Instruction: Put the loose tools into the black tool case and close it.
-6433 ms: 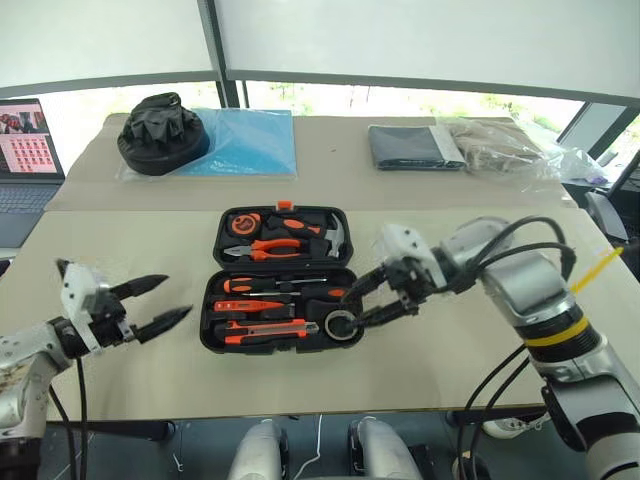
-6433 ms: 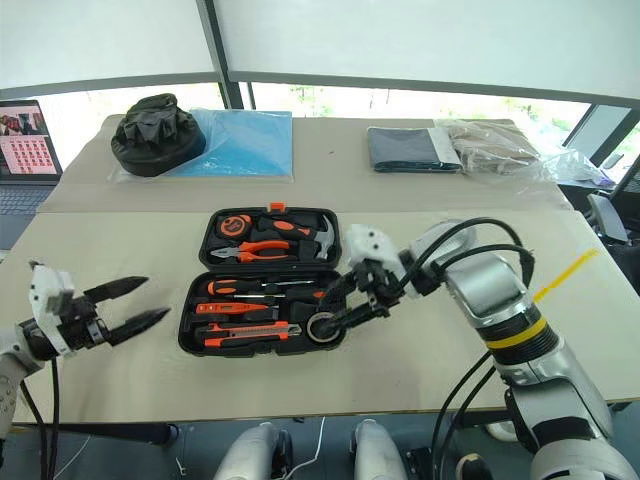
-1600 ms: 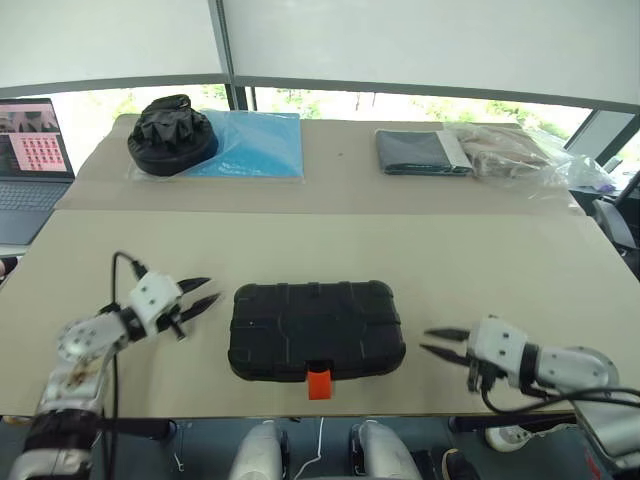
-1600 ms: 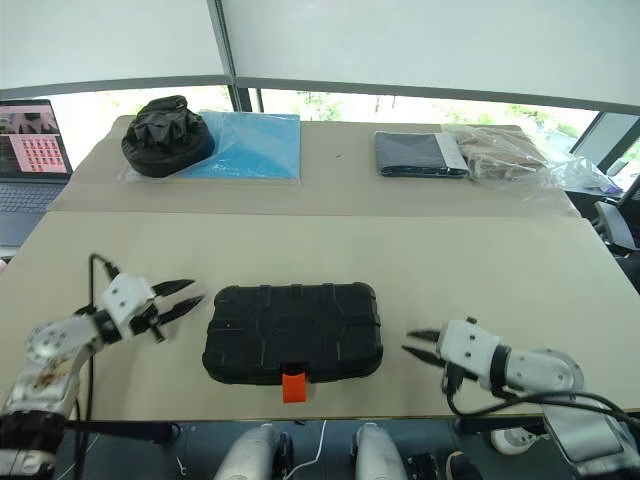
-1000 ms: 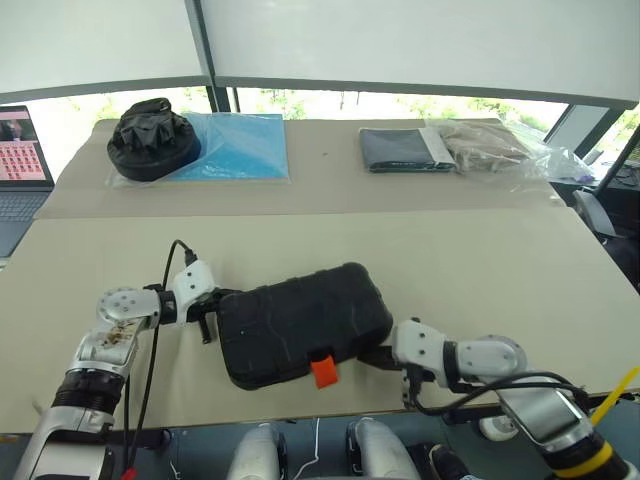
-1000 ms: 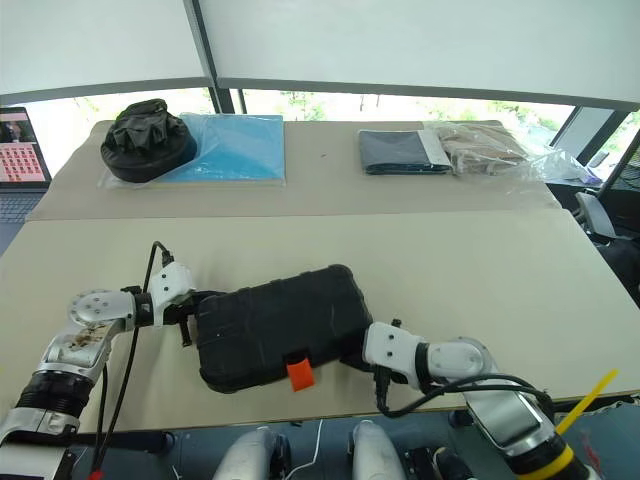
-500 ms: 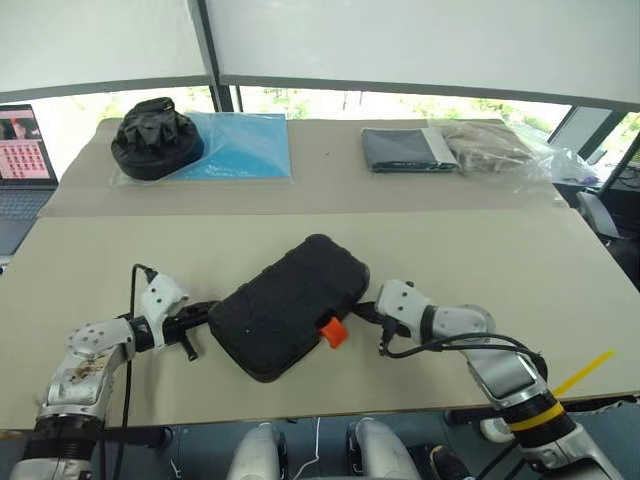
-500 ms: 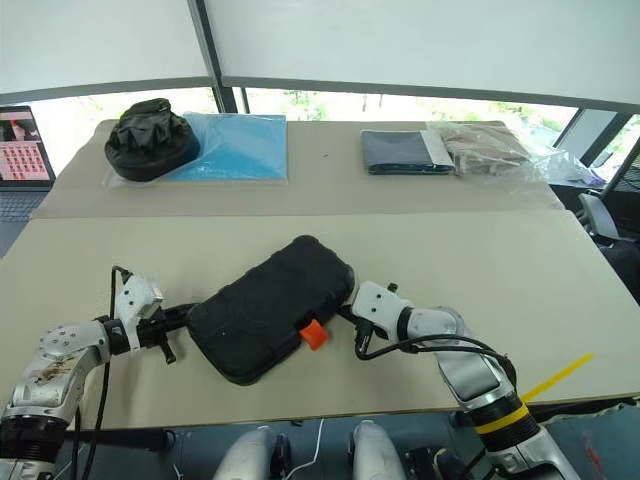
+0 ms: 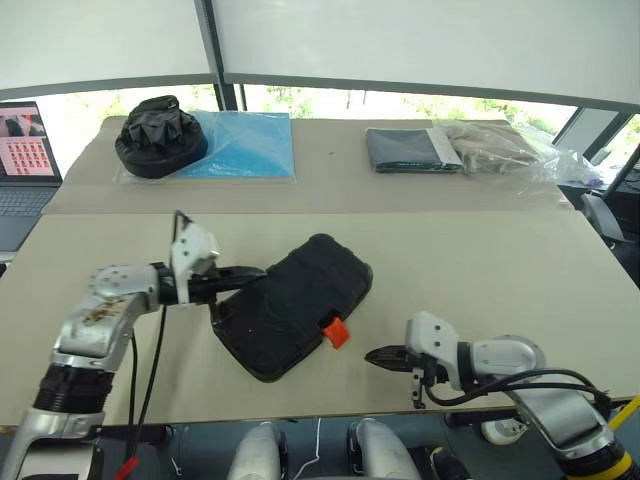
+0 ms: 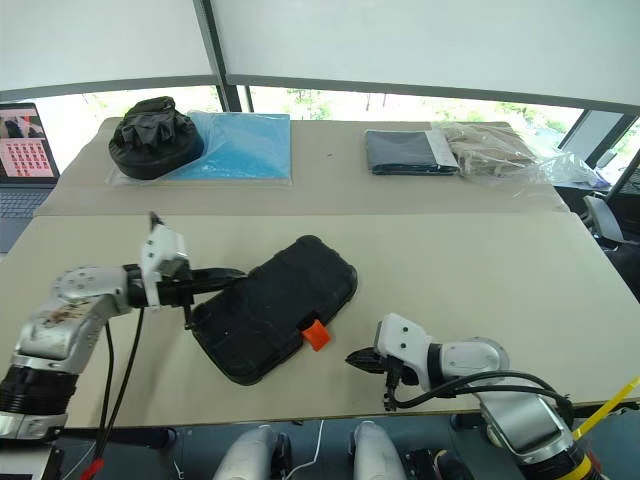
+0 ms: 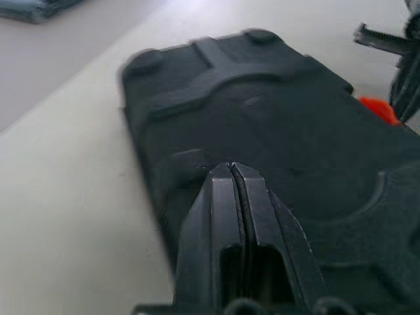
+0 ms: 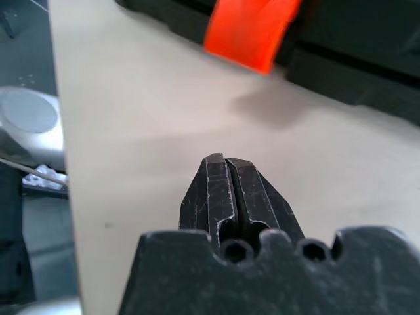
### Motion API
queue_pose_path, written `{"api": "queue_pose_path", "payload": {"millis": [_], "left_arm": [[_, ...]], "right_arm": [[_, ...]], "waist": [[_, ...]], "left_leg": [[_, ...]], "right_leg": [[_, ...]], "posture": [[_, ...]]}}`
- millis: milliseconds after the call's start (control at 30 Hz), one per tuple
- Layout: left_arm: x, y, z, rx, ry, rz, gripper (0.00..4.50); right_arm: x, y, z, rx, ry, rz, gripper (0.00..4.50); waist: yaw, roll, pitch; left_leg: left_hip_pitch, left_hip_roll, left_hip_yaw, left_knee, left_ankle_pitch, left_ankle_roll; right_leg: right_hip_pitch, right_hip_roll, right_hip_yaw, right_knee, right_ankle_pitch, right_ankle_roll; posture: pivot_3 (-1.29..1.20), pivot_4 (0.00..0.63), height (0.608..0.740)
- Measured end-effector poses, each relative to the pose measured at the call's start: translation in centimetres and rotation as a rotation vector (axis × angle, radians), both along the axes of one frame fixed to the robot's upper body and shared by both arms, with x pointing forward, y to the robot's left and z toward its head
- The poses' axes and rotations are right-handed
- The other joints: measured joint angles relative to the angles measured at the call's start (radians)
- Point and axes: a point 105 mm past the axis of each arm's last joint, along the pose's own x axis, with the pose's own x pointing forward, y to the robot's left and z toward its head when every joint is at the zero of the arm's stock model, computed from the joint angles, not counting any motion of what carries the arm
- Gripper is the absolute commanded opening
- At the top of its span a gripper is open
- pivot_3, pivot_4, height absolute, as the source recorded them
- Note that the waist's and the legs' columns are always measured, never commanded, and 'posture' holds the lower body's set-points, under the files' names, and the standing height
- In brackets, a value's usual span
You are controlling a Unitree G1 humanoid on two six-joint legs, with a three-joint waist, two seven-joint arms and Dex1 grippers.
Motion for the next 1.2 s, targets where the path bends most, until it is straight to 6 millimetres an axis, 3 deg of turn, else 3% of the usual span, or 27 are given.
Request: {"api": "queue_pose_path", "payload": {"millis": [267,1200], "left_arm": [[0.4,-2.3,-0.3,0.062,-0.044,-0.061,0.08],[0.5,-2.0,-0.8,0.073,-0.064,-0.062,0.08]], "right_arm": [[0.6,1.1,0.5,0.006,-0.029,0.011,0.0],[2.7,3.2,0.4,0.065,-0.063,-0.019,0.0]], "waist": [[0.005,0.0,0.0],[-0.002,0.0,0.0]], "left_leg": [[0.0,0.0,-0.001,0.0,0.0,0.0],[0.003,0.0,-0.001,0.0,0.0,0.0]], "right_leg": [[0.0,0.0,0.0,0.0,0.0,0.0],[0.002,0.0,0.001,0.001,0.0,0.0]], "posture": [[0.0,0.15,0.74],[0.0,0.15,0.74]]}}
